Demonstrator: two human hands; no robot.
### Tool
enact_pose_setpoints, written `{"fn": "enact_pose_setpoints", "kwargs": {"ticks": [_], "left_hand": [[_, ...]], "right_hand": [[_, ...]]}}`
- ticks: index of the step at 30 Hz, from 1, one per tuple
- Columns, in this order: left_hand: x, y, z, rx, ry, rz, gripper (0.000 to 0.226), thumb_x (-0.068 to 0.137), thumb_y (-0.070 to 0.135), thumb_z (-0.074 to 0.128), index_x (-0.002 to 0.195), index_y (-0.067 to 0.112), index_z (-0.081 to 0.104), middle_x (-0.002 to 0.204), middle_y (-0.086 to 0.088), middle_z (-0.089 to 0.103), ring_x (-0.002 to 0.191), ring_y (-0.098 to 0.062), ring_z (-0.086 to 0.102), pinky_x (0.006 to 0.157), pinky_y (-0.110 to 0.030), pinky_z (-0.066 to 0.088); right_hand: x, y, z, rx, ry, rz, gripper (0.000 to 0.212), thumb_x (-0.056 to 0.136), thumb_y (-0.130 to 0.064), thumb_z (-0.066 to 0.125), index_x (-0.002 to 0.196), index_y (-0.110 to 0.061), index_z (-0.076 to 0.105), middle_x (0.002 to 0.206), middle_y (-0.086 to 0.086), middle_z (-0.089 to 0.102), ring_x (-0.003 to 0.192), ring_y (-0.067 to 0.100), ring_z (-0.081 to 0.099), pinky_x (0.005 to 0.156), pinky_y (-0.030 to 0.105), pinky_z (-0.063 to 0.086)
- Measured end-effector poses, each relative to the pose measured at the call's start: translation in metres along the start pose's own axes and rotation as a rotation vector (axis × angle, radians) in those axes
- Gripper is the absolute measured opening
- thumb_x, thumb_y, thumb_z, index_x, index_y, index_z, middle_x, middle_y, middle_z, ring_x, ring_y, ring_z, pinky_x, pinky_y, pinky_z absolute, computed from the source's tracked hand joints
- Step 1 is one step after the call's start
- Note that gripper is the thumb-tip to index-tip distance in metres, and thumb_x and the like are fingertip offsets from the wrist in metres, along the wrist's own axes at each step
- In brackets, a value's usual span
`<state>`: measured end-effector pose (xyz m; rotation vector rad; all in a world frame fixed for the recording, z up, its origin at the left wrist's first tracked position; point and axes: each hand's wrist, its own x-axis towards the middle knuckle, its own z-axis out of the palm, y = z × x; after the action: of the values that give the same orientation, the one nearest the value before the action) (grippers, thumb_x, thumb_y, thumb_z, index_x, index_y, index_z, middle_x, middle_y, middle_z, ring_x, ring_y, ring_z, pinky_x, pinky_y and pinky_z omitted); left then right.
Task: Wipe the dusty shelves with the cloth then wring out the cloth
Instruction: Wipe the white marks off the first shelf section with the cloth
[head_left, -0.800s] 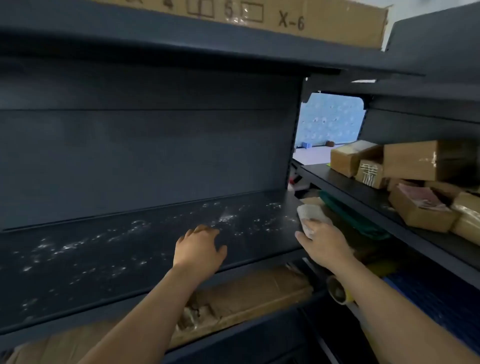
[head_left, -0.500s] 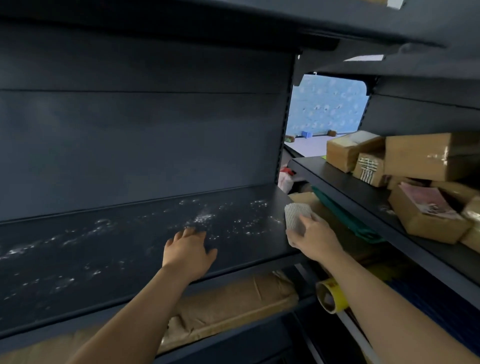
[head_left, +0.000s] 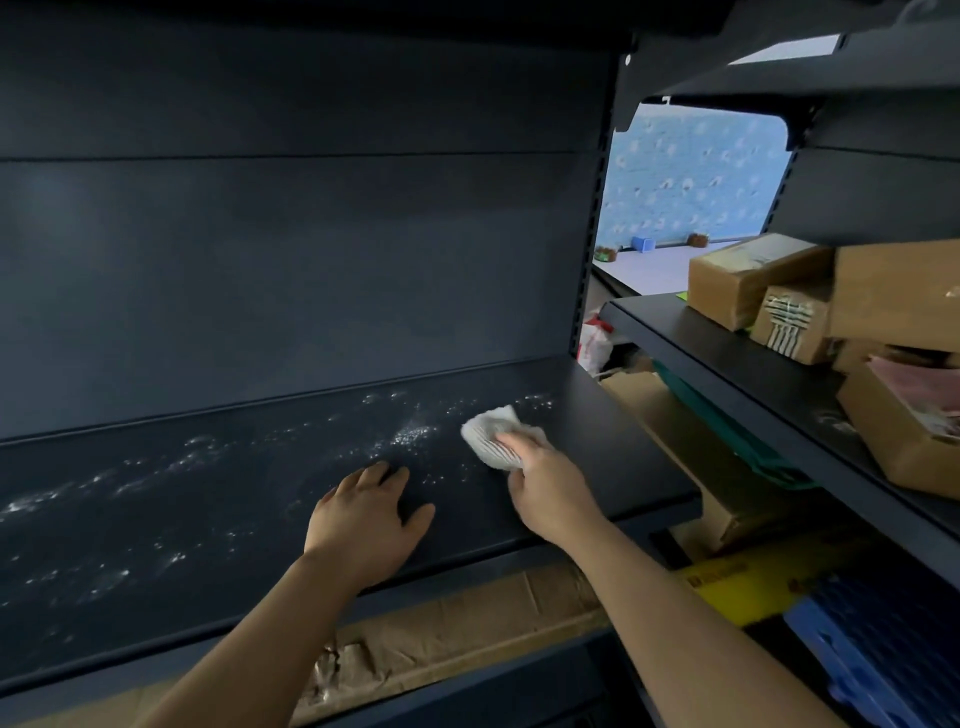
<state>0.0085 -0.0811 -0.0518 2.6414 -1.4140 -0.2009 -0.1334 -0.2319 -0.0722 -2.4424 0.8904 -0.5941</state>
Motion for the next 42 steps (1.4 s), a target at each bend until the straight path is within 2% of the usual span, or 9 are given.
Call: {"fn": "enact_pose_setpoints", "kwargs": {"ticks": [3, 6, 11, 15, 22, 25, 28, 36, 42], "left_hand": [[0.007, -0.008, -0.008, -0.046, 0.003, -0.013, 0.066, 0.089, 0.056, 0.039, 0.145, 0.023, 0.027, 0.154, 0.003, 0.027, 0.14, -0.019, 0.028, 0.111, -0.036, 0.029], [0.02, -0.019, -0.017, -0.018, 0.031, -0.044, 0.066, 0.088, 0.055, 0.043, 0.144, 0.022, 0.031, 0.151, 0.001, 0.033, 0.138, -0.022, 0.031, 0.11, -0.036, 0.03], [0.039, -0.029, -0.022, 0.036, -0.05, -0.089, 0.064, 0.087, 0.057, 0.042, 0.141, 0.023, 0.035, 0.15, 0.001, 0.034, 0.135, -0.024, 0.036, 0.107, -0.037, 0.034], [0.046, -0.035, -0.02, 0.063, -0.129, -0.089, 0.068, 0.088, 0.059, 0.037, 0.144, 0.021, 0.03, 0.155, 0.002, 0.025, 0.137, -0.024, 0.034, 0.109, -0.038, 0.035], [0.043, -0.04, -0.019, 0.065, -0.13, -0.075, 0.07, 0.087, 0.062, 0.037, 0.147, 0.027, 0.024, 0.157, 0.005, 0.019, 0.142, -0.02, 0.025, 0.113, -0.037, 0.029], [0.044, -0.041, -0.023, 0.071, -0.102, -0.062, 0.068, 0.087, 0.061, 0.04, 0.145, 0.026, 0.029, 0.156, 0.004, 0.023, 0.14, -0.02, 0.028, 0.112, -0.038, 0.031], [0.047, -0.046, -0.026, 0.082, -0.096, -0.07, 0.07, 0.085, 0.062, 0.042, 0.143, 0.023, 0.032, 0.154, 0.002, 0.026, 0.14, -0.02, 0.03, 0.111, -0.04, 0.033], [0.049, -0.048, -0.02, 0.099, -0.121, -0.092, 0.072, 0.088, 0.062, 0.034, 0.148, 0.026, 0.019, 0.158, 0.006, 0.014, 0.144, -0.018, 0.02, 0.114, -0.036, 0.026], [0.046, -0.048, -0.02, 0.074, -0.102, -0.09, 0.071, 0.088, 0.063, 0.036, 0.148, 0.026, 0.021, 0.158, 0.006, 0.016, 0.144, -0.018, 0.02, 0.114, -0.037, 0.026]], "right_hand": [[0.014, -0.004, -0.009, 0.143, 0.131, 0.044, 0.055, 0.088, -0.003, 0.046, 0.139, -0.023, 0.045, 0.136, 0.009, 0.051, 0.12, 0.026, 0.052, 0.102, 0.026, 0.038], [0.031, 0.023, -0.034, 0.088, 0.249, 0.172, 0.059, 0.089, -0.001, 0.046, 0.142, -0.029, 0.041, 0.131, 0.013, 0.05, 0.116, 0.029, 0.052, 0.099, 0.031, 0.04], [0.054, 0.078, -0.036, -0.129, 0.095, 0.337, 0.061, 0.09, -0.006, 0.045, 0.145, -0.031, 0.033, 0.136, 0.016, 0.046, 0.114, 0.033, 0.052, 0.093, 0.04, 0.047], [0.08, 0.058, -0.018, -0.263, 0.078, 0.308, 0.061, 0.086, -0.006, 0.05, 0.142, -0.025, 0.036, 0.137, 0.014, 0.035, 0.115, 0.03, 0.047, 0.094, 0.037, 0.042], [0.088, 0.005, 0.029, 0.091, -0.066, 0.088, 0.056, 0.088, 0.001, 0.044, 0.135, -0.029, 0.049, 0.137, 0.0, 0.043, 0.117, 0.023, 0.051, 0.094, 0.024, 0.04], [0.094, 0.01, 0.01, 0.112, 0.13, 0.058, 0.051, 0.086, 0.002, 0.045, 0.133, -0.017, 0.054, 0.129, 0.016, 0.051, 0.114, 0.031, 0.054, 0.093, 0.02, 0.036], [0.106, 0.054, -0.02, 0.041, 0.274, 0.254, 0.054, 0.086, 0.003, 0.047, 0.136, -0.018, 0.049, 0.132, 0.019, 0.047, 0.112, 0.036, 0.052, 0.097, 0.033, 0.039], [0.149, 0.06, -0.006, -0.369, -0.023, 0.359, 0.056, 0.085, -0.015, 0.047, 0.139, -0.023, 0.035, 0.133, 0.019, 0.041, 0.115, 0.036, 0.046, 0.087, 0.041, 0.044], [0.14, -0.008, 0.042, -0.09, -0.128, 0.132, 0.057, 0.089, -0.007, 0.046, 0.138, -0.035, 0.042, 0.142, 0.011, 0.029, 0.116, 0.034, 0.051, 0.101, 0.032, 0.038]]}}
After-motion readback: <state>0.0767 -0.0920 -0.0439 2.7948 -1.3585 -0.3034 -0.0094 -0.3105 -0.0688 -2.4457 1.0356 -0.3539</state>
